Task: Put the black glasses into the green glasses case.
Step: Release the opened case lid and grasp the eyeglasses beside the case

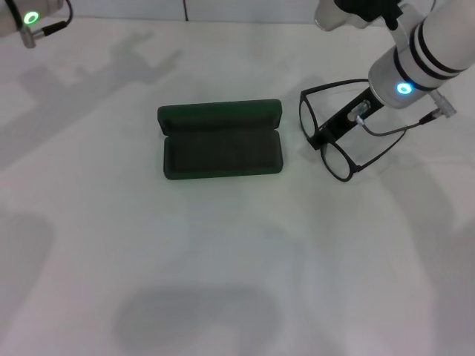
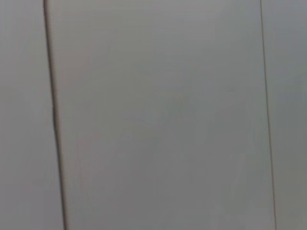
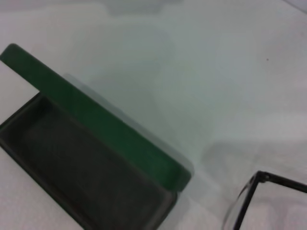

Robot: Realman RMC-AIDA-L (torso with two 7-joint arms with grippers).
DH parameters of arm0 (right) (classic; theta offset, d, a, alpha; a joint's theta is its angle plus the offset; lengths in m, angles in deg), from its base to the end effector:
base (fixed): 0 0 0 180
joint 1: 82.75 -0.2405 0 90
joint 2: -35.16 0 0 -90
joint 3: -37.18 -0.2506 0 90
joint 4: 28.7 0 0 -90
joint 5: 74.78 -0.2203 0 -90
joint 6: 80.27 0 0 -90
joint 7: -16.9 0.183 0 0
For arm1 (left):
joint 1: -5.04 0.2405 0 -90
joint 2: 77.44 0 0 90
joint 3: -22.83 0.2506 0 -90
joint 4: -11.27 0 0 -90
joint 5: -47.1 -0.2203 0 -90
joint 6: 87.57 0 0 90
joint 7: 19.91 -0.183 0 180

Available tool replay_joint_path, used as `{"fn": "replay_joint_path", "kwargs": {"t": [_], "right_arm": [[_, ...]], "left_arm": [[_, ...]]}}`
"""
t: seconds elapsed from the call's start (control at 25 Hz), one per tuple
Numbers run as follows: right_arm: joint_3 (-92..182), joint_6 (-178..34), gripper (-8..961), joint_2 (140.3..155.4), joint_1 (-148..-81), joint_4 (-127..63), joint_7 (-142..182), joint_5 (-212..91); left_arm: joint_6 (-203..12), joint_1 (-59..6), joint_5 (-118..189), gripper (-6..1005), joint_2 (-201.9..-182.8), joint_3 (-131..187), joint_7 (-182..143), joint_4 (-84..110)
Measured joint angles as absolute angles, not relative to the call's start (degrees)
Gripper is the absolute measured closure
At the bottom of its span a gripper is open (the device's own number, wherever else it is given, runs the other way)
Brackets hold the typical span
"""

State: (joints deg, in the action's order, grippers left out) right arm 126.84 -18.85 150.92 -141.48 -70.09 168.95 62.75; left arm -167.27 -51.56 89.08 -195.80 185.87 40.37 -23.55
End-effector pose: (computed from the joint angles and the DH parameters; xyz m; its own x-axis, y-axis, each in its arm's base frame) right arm 0.1389 0.4508 -0.1000 0.7759 -0.6190 0.1215 -0.5065 -0.7262 -0.4648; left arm -0.1891 0.4778 0.0465 0.7743 -0.0260 0.6323 0.4470 -0.6848 -0.5756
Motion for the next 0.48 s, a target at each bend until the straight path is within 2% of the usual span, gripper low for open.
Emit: {"fn": "replay_joint_path", "kwargs": {"t": [0.48], "right_arm": [[127.2,-18.1,514,151.03,-140.2,-70.8,168.2,63.6]], "left_arm": [[-166.7,-52.9,89.1,281,-196.87,185.9,40.4,-23.2]]}}
